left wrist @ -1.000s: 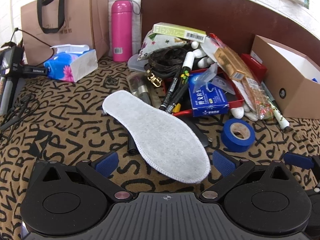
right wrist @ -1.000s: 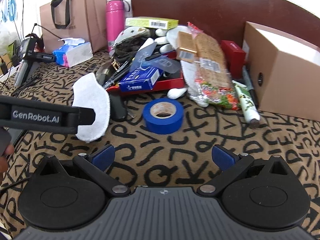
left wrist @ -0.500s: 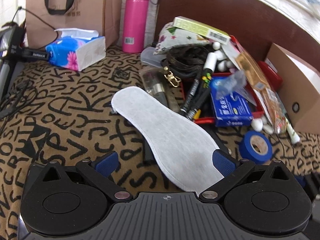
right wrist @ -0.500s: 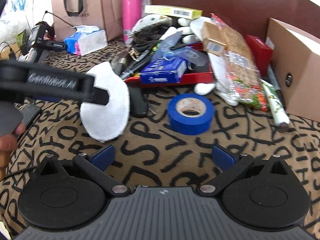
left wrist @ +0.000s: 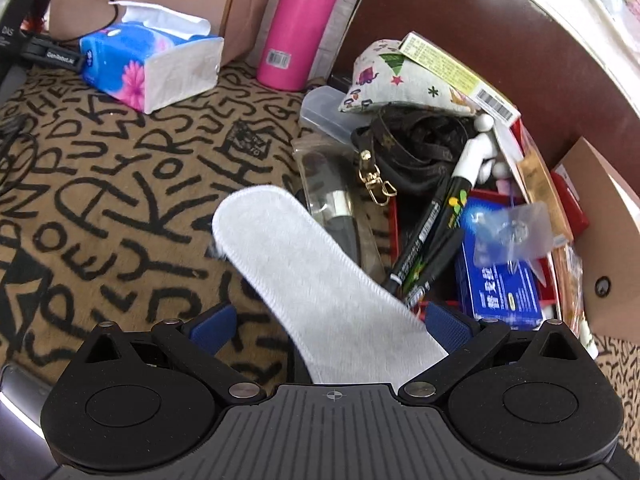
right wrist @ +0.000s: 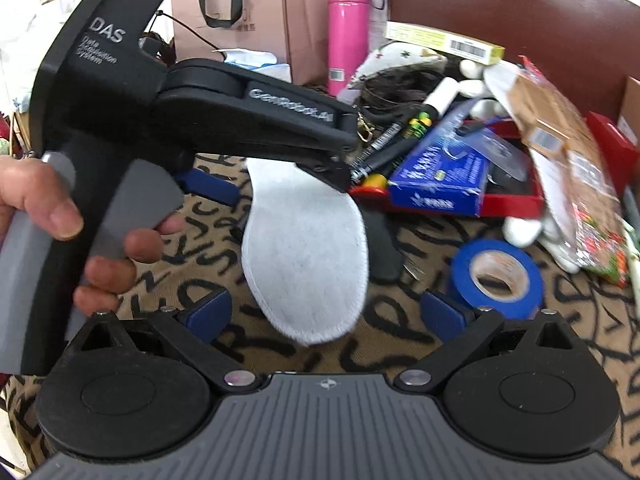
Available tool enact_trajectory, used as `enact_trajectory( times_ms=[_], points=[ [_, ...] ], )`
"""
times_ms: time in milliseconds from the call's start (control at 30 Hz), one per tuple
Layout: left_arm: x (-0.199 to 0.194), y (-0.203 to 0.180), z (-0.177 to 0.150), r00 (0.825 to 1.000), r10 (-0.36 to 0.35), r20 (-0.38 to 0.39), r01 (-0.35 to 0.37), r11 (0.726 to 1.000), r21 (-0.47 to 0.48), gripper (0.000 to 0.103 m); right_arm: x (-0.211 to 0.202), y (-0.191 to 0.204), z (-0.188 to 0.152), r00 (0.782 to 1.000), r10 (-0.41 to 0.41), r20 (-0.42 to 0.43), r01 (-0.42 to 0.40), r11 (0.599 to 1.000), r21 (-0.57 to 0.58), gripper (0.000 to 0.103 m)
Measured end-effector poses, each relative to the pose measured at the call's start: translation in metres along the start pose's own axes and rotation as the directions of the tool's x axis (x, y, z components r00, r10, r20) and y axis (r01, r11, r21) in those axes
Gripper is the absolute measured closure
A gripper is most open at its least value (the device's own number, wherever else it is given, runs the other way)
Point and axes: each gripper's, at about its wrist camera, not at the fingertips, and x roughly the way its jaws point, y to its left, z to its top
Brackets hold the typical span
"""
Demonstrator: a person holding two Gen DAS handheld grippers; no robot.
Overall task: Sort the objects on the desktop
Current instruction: 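Reach the left gripper toward the white insole and close on its edge, then lift the white insole with the left gripper off the table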
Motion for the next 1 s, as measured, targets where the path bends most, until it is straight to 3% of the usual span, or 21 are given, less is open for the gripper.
enact_trajectory(
  times_ms=[200, 267, 300, 333, 467, 500, 667, 733, 833, 933, 1000],
  points=[
    [0.006, 0.005, 0.009, 0.999, -0.051, 0.002, 0.051, 0.999, 0.006, 0.002, 0.012, -0.001, 0.005, 1.0, 0.011, -0.002, -0.011, 1.0, 0.006, 0.009],
    [0.005, 0.006, 0.01, 0.998, -0.061, 0.009, 0.061, 0.998, -0.004, 0.011, 0.012, -0.001, 0.005, 1.0, -0.001, 0.0, 0.001, 1.0, -0.001, 0.015],
    [0.003, 0.007, 0.01, 0.997, -0.075, 0.013, 0.076, 0.997, -0.013, 0.023, 0.012, -0.001, 0.005, 1.0, -0.006, 0.001, 0.006, 1.0, -0.006, 0.02],
    [0.002, 0.008, 0.01, 0.996, -0.088, 0.012, 0.089, 0.996, -0.029, 0.029, 0.011, -0.002, 0.004, 1.0, -0.013, 0.002, 0.013, 1.0, -0.007, 0.022],
    [-0.003, 0.006, 0.01, 0.996, -0.091, 0.018, 0.092, 0.995, -0.045, 0.039, 0.005, -0.006, 0.002, 1.0, -0.005, 0.008, 0.005, 1.0, 0.003, 0.032],
    [-0.005, 0.006, 0.009, 0.996, -0.089, 0.021, 0.09, 0.995, -0.046, 0.033, 0.003, -0.006, 0.002, 1.0, -0.001, 0.009, 0.001, 1.0, 0.004, 0.032],
    [-0.014, 0.003, 0.007, 0.997, -0.077, 0.007, 0.078, 0.994, -0.073, 0.029, -0.012, -0.002, 0.0, 0.999, 0.015, 0.038, -0.015, 1.0, -0.005, 0.032],
    [-0.022, 0.0, 0.003, 0.995, -0.103, 0.013, 0.103, 0.993, -0.061, 0.019, -0.019, -0.002, 0.0, 0.999, 0.029, 0.044, -0.029, 1.0, -0.004, 0.032],
    [-0.027, -0.009, -0.004, 0.994, -0.108, -0.018, 0.107, 0.994, -0.019, 0.014, -0.029, -0.003, -0.005, 0.999, 0.04, 0.035, -0.039, 0.999, -0.013, 0.032],
    [-0.025, -0.017, -0.01, 0.996, -0.087, -0.032, 0.088, 0.996, 0.024, 0.011, -0.036, -0.005, -0.012, 0.998, 0.051, 0.019, -0.051, 0.999, -0.007, 0.033],
    [-0.02, -0.018, -0.013, 0.997, -0.073, -0.036, 0.074, 0.997, 0.026, 0.016, -0.038, -0.007, -0.016, 0.999, 0.054, 0.005, -0.054, 0.999, -0.003, 0.034]
  ],
)
